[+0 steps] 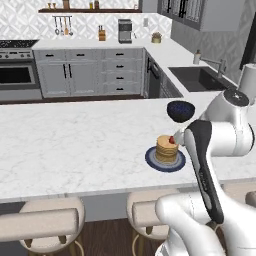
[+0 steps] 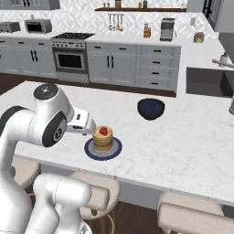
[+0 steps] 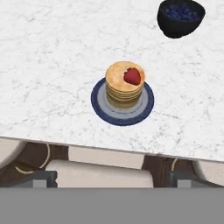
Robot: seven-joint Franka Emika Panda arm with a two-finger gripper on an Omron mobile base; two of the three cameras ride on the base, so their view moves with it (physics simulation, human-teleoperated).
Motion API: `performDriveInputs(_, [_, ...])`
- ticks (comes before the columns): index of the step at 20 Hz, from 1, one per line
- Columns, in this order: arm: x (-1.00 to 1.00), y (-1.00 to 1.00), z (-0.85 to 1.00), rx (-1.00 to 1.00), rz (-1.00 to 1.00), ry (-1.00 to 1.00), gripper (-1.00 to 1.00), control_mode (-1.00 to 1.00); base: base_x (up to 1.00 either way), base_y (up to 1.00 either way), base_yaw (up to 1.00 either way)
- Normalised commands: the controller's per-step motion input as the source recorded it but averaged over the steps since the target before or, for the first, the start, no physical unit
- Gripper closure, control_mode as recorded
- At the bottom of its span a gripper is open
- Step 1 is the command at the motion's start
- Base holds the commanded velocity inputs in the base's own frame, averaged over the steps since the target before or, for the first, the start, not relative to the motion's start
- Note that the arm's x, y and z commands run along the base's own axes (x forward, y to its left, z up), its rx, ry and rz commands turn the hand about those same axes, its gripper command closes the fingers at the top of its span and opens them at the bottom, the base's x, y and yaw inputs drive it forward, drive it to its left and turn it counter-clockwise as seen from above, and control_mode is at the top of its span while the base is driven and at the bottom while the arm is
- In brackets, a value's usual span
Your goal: Take the strawberry from the fridge and place it on top of the pancake, located on the dining counter.
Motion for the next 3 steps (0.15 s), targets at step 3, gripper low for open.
performDriveInputs(3, [-0.02, 0.07, 0.80, -0.02, -0.05, 0.00, -1.00, -1.00, 0.00, 0.00, 0.00])
